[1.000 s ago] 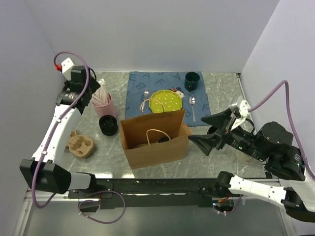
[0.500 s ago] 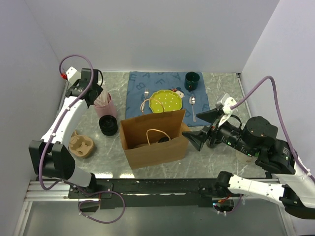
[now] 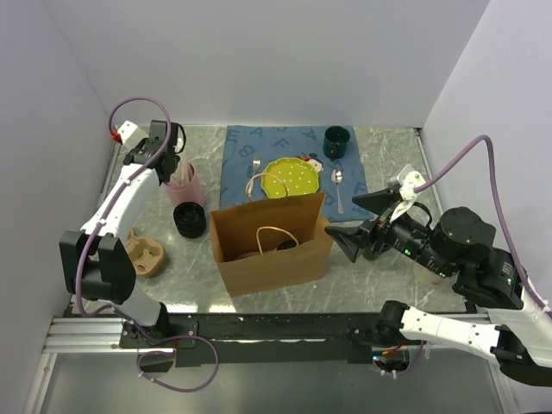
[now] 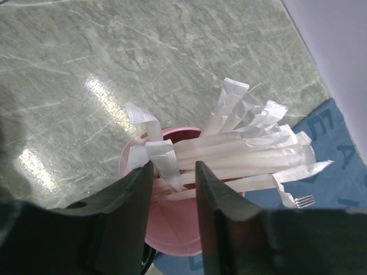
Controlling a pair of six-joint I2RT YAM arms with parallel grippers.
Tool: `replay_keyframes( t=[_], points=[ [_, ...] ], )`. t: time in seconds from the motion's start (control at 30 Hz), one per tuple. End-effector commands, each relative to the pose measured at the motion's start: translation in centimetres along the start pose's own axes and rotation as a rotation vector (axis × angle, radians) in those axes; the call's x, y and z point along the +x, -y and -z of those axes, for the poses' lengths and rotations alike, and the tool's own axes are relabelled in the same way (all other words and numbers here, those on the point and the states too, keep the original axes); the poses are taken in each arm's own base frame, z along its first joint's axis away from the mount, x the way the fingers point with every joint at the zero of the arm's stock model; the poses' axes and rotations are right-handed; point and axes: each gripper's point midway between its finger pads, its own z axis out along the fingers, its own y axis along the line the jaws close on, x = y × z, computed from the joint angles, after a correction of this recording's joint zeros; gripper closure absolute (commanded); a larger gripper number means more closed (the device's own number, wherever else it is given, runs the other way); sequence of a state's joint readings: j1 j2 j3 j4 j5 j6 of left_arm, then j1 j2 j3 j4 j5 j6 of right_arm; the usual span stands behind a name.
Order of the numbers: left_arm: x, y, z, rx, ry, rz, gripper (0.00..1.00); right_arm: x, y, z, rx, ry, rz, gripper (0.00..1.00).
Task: Pack the takeout coffee
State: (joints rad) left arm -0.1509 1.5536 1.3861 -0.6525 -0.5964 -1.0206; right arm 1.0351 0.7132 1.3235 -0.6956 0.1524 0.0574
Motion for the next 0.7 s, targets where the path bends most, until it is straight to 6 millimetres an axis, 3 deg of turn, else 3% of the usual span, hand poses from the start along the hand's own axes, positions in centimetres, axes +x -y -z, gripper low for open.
replay_keyframes(
  t=[0.0, 0.13, 0.37, 0.5, 0.67],
  points=[
    [-2.1, 1.6, 0.1, 0.014, 0.06, 0.059, 0.64, -1.2, 0.6, 0.3, 0.031, 0.043, -0.006, 0.0],
    [-3.0, 1.9, 0.6, 0.03, 0.09, 0.036, 0.8, -1.1, 0.6, 0.2, 0.033, 0.045, -0.016, 0.0],
    [-5.0, 2.1, 2.4, 0.048, 0.13, 0.036, 0.87, -1.4, 0.7, 0.3, 0.035, 0.058, -0.009, 0.0],
    [-6.6, 3.1, 4.8, 0.106, 0.163, 0.019, 0.91, -1.6, 0.8, 0.3, 0.038, 0.067, 0.001, 0.0],
    [-8.5, 2.9, 8.1, 0.121, 0.205, -0.01, 0.91, -2.0, 0.7, 0.4, 0.032, 0.091, 0.012, 0.0]
  ],
)
